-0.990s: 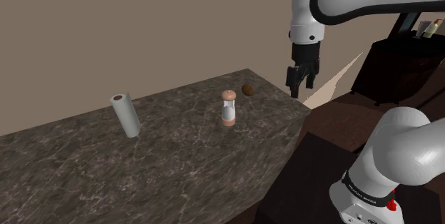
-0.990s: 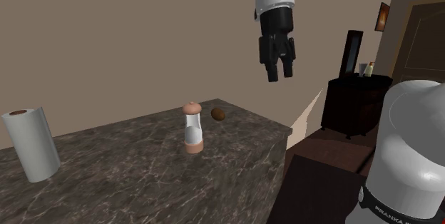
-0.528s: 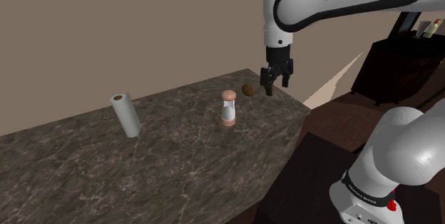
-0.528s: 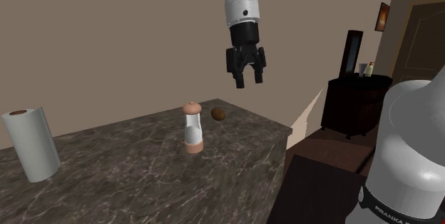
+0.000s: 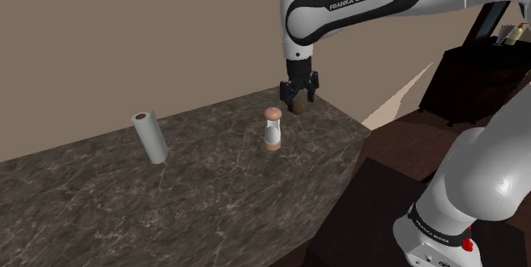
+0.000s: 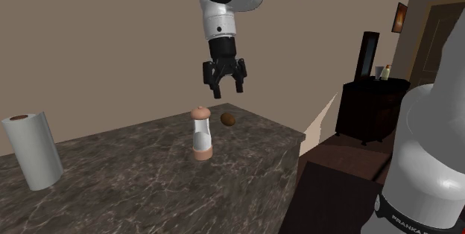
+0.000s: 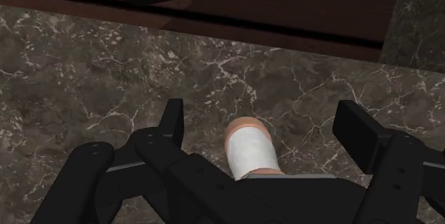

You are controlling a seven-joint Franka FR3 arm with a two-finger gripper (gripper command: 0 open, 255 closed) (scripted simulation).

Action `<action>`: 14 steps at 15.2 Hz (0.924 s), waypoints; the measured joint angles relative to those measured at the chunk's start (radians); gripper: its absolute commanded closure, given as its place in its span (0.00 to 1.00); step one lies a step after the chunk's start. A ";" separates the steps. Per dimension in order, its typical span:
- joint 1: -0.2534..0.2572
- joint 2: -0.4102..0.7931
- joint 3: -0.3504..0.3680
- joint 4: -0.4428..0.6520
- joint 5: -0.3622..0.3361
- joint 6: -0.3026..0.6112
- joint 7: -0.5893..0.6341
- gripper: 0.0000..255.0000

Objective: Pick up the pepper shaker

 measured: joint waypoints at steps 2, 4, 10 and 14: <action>-0.001 0.087 0.001 0.077 -0.006 0.011 0.008 0.00; -0.002 0.163 0.000 0.144 -0.012 0.023 0.015 0.00; 0.002 0.396 0.001 0.388 -0.028 0.017 0.044 0.00; 0.003 0.442 0.000 0.399 -0.030 0.051 0.047 0.00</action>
